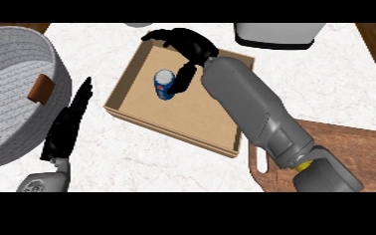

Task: Pick the can from the cutting board and place it in the cardboard box

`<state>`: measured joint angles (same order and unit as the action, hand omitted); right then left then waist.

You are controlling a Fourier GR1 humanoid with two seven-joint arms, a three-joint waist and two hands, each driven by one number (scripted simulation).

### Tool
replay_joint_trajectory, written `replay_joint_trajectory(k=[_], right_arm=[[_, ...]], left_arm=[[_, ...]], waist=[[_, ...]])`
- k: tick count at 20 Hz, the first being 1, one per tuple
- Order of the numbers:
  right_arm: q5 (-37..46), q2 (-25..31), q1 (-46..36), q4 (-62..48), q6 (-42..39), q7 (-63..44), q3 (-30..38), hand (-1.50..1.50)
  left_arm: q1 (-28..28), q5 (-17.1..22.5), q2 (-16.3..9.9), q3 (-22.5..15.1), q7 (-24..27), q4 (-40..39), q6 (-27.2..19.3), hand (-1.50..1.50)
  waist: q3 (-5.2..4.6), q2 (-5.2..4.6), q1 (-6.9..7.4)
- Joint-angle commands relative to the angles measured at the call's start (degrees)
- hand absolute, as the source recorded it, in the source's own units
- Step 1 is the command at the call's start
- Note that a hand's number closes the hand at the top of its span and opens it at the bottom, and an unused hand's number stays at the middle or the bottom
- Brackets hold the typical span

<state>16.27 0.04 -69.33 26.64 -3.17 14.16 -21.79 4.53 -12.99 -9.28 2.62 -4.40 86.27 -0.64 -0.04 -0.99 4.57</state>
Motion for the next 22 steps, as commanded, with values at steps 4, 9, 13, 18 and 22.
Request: replay_joint_trajectory(k=[4, 9, 13, 18, 22], right_arm=[[-12.98, -0.04, -0.02, -1.1, 6.45, 2.34, 8.33, -1.5], [-19.3, 0.55, -1.62, -5.63, 2.61, 6.32, 17.57, -1.5], [-22.74, 6.33, -4.64, -8.94, 1.13, 5.64, 23.04, -1.5], [-23.61, 15.86, -2.63, -13.12, -2.35, 8.55, 25.95, -1.5], [-25.55, 20.53, -4.28, -15.79, -6.57, 7.91, 28.7, -1.5]], left_arm=[[-0.1, -1.93, 1.88, -1.84, 1.46, -1.35, -1.56, 0.0], [-1.56, 0.25, 0.26, 0.35, 0.4, 0.91, -0.18, 0.0], [-1.16, -1.05, 1.3, -1.03, -1.29, 1.51, -0.98, 0.0], [-3.34, 0.65, 0.1, 0.55, 3.3, 0.87, 0.3, 0.0], [-1.58, -0.5, 1.5, -1.4, -0.16, 2.44, -0.23, 0.0]], waist=[[0.03, -0.36, 0.19], [0.08, -0.36, -0.67], [0.09, -0.44, -0.97], [0.06, -0.99, -0.25], [0.16, -1.3, 0.39]])
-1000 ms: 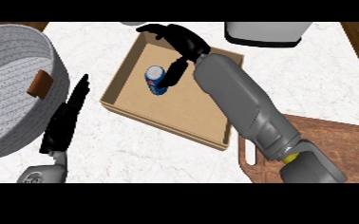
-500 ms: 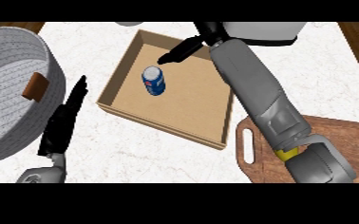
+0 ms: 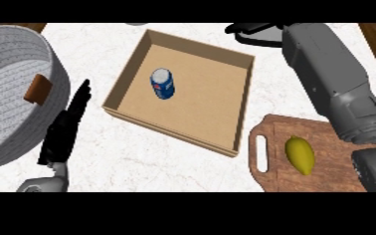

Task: Pick the can from the cutting board and place it in the cardboard box

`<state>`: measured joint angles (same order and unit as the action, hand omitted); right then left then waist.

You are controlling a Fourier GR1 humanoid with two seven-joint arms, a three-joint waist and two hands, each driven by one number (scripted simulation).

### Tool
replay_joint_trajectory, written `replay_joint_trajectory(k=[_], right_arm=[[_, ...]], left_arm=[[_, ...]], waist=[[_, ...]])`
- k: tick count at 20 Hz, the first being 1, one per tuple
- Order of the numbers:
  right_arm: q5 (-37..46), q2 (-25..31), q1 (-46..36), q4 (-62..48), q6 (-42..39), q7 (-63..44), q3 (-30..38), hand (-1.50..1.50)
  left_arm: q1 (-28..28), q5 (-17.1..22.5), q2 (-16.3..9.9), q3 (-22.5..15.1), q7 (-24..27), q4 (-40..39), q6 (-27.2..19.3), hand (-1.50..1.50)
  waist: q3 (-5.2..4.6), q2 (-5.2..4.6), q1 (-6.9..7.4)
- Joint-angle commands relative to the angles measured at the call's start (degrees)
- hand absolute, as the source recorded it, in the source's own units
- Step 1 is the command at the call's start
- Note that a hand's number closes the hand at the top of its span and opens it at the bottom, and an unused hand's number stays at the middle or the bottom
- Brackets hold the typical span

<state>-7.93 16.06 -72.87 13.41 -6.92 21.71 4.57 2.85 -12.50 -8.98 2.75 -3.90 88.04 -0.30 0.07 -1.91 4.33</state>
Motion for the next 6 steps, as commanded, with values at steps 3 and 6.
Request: replay_joint_trajectory(k=[3, 6], right_arm=[[-1.6, 10.3, -0.65, -2.96, -8.97, 1.31, 2.95, -1.5], [0.0, 12.18, 1.65, -3.64, -11.94, 5.09, 1.82, -1.5]], left_arm=[[2.19, -0.22, -0.8, 0.7, -0.53, -0.88, 0.06, 0.0], [1.34, -0.53, -0.55, 0.05, -0.64, 0.74, 0.02, 0.0]], waist=[[0.06, -0.66, 0.52], [0.11, -0.75, 1.2]])
